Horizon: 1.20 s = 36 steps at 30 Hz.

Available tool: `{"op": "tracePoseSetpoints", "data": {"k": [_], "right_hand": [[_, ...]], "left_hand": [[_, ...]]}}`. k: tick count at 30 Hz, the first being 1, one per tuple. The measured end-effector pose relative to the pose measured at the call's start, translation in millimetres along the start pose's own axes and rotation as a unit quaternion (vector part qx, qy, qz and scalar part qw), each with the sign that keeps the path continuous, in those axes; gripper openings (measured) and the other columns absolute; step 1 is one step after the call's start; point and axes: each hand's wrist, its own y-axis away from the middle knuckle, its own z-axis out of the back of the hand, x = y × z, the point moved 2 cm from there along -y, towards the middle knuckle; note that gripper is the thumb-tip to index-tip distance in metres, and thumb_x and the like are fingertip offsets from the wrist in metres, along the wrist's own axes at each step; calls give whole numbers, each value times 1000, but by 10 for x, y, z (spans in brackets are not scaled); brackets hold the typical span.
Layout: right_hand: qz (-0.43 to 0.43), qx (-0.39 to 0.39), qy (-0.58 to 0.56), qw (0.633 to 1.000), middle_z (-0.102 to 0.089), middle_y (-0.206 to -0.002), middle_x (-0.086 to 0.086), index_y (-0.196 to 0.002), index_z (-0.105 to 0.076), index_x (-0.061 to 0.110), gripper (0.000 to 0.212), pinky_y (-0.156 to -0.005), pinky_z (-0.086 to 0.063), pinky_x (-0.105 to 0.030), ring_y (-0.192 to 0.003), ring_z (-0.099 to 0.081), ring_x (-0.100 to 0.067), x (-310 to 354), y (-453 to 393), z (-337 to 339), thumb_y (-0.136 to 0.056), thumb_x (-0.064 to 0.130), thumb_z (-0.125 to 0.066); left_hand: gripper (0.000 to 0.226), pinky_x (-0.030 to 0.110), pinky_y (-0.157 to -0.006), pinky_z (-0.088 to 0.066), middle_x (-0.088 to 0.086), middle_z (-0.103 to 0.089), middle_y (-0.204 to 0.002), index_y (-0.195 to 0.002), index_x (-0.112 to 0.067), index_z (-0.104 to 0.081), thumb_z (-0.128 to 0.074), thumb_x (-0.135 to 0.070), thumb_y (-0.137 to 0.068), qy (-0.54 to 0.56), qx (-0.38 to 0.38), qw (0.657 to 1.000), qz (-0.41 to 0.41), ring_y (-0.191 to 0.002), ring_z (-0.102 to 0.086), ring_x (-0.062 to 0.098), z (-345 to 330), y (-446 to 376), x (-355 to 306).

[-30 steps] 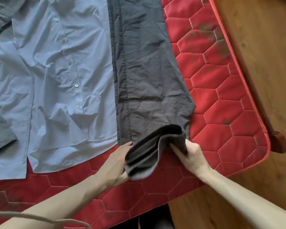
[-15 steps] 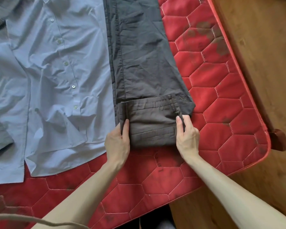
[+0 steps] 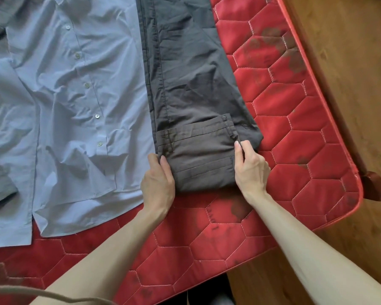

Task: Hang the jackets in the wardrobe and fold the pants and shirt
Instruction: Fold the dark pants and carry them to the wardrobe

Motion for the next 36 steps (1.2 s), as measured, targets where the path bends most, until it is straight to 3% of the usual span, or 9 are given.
{"op": "tracePoseSetpoints", "data": {"k": [3, 6, 9, 12, 16, 22, 28, 32, 36], "right_hand": [[-63, -1, -8, 998, -71, -79, -17, -94, -59, 13, 27, -59, -34, -41, -73, -66, -48, -18, 22, -44, -108, 37, -54], [-34, -38, -40, 998, -67, -109, -8, -118, -60, 16, 17, -76, -48, -43, -101, -65, -36, 8, 43, 9, -105, 26, -59], [150, -39, 8, 988, -47, -151, -14, -148, -51, 6, 45, -113, -41, -40, -138, -50, -30, 68, 113, -13, -105, 18, -57], [306, 50, 63, 949, -27, -171, -8, -161, -37, 12, 56, -126, -28, -44, -159, -24, -24, 105, 227, -147, -109, 30, -47], [268, 111, 111, 951, -16, -174, -4, -165, -25, 15, 68, -128, -22, -48, -161, -12, -18, -33, 298, -308, -107, 46, -43], [261, 129, 158, 944, -8, -176, -5, -167, -14, 14, 77, -129, -19, -49, -162, -6, -19, -60, 296, -362, -107, 56, -36], [393, 232, 125, 881, -4, -175, -10, -166, -16, 8, 111, -127, -18, -58, -162, -2, -31, -225, 198, -118, -88, 75, -56], [462, 280, 137, 830, -4, -175, -12, -166, -17, 7, 102, -128, -20, -50, -162, -4, -28, -405, 34, 132, -85, 51, -62], [443, 281, 145, 839, -12, -174, -10, -165, -25, 12, 96, -129, -22, -47, -162, -10, -26, -404, 47, 284, -78, 31, -63]], "left_hand": [[23, 45, -68, -37, 17, -64, -81, -103, -9, -45, -41, -30, -111, 20, 3, 997, 74, -82, -61, 46, -29, -105, -41], [17, 42, -76, -40, 4, -62, -97, -113, -13, -44, -47, -29, -108, 15, -15, 997, 80, -97, -64, 40, 17, -84, -159], [36, 42, -104, -38, 10, -53, -134, -136, -9, -48, -56, -19, -103, -65, -67, 986, -135, -124, -51, 32, 71, 23, -249], [49, 43, -122, -30, 12, -42, -159, -151, -8, -48, -52, -24, -105, -150, 6, 932, -329, -149, -37, 32, -84, 105, -193], [70, 53, -128, -20, 10, -15, -175, -166, -17, -26, -42, -50, -106, -255, 122, 881, -380, -162, -10, 30, -255, 97, 34], [103, 58, -129, -12, 16, -6, -175, -167, -19, -22, -55, -76, -87, -274, 172, 862, -391, -161, -1, 39, -225, -1, 86], [104, 67, -123, -20, 29, -5, -171, -166, -14, -21, -61, -49, -77, -340, 197, 823, -411, -157, -5, 53, -161, 71, 5], [93, 67, -120, -28, 34, -6, -169, -166, -8, -18, -53, -21, -81, -404, 195, 803, -393, -154, -11, 59, -175, 159, -57], [88, 64, -123, -22, 31, -1, -170, -166, -5, -14, -30, -12, -80, -393, 211, 824, -350, -156, -4, 55, -148, 222, -129]]}}
